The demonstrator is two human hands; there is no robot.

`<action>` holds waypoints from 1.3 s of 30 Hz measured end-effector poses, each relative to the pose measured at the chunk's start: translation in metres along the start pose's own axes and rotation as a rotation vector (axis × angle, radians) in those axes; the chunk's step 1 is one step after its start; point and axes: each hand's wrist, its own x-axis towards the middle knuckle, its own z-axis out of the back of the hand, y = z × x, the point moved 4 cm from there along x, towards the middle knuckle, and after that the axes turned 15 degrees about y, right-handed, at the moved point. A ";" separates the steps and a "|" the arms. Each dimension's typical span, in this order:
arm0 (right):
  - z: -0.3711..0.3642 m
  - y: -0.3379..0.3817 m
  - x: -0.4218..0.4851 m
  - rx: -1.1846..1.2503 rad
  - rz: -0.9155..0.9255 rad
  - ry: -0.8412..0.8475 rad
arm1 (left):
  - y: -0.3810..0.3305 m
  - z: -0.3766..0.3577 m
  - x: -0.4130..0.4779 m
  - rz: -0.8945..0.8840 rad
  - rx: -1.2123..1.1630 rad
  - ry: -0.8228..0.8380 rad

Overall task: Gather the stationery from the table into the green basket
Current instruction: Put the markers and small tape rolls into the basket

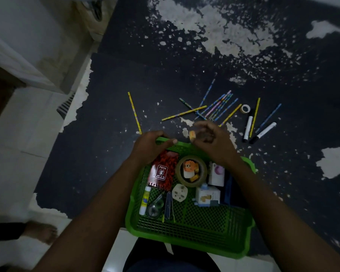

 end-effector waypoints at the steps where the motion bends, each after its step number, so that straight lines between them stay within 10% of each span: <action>1: -0.006 0.004 -0.007 -0.050 0.014 0.036 | 0.000 0.000 0.000 -0.001 0.006 -0.002; 12: -0.060 -0.008 -0.034 -0.807 0.070 0.255 | 0.000 0.000 -0.001 0.005 0.011 -0.018; 30: -0.072 0.001 -0.030 -0.980 -0.004 0.171 | 0.004 -0.002 0.000 0.005 0.021 -0.008; 39: -0.019 0.016 -0.030 -0.643 -0.010 0.104 | 0.003 0.000 -0.001 0.031 0.041 -0.011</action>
